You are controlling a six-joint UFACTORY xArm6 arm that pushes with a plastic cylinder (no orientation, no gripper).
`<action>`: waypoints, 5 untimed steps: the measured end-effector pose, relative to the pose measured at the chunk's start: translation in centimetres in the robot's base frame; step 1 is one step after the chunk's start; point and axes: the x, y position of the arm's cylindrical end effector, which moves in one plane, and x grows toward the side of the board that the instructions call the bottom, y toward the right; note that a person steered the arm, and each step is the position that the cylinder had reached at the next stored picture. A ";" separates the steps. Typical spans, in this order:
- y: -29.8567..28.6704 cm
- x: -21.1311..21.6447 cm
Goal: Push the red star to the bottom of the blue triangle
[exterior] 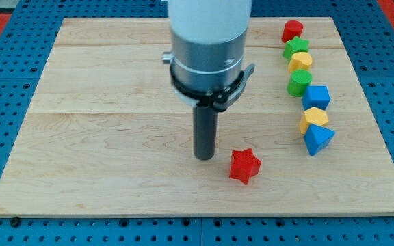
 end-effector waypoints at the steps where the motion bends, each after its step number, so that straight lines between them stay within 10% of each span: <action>1: 2.9 2.4; 5: 7.6 1.6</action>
